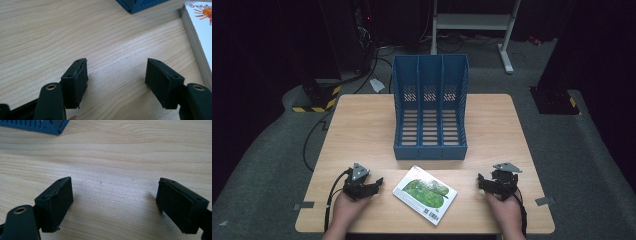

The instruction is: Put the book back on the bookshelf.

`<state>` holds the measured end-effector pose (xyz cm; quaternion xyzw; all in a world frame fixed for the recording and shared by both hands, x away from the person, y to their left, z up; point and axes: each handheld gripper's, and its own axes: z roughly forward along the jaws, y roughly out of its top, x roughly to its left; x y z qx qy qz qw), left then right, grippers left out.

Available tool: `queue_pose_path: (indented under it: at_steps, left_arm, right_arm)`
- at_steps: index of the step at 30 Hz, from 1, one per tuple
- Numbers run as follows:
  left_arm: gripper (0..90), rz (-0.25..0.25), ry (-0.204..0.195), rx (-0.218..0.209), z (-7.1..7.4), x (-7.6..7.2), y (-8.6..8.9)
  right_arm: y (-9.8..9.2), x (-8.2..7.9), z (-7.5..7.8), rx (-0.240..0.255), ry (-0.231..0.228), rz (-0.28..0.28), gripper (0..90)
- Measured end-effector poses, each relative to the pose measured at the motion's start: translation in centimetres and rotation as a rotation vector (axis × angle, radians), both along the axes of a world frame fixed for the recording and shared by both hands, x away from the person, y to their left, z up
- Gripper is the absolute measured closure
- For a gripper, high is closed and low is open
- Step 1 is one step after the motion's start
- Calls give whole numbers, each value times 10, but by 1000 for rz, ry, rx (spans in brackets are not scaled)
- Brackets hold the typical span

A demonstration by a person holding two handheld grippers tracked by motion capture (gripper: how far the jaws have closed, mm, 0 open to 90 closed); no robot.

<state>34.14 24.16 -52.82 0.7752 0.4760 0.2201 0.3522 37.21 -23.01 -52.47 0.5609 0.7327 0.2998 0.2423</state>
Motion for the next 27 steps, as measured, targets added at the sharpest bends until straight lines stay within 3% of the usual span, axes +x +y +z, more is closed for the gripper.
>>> queue_pose_path:
  at_steps: [17,27]
  left_arm:
    - [342,-1,-1,0,0,0,0]
    - [342,0,0,0,0,0,0]
  right_arm:
    - [0,0,0,0,0,0,140]
    - [1,-4,1,-2,-15,33,237]
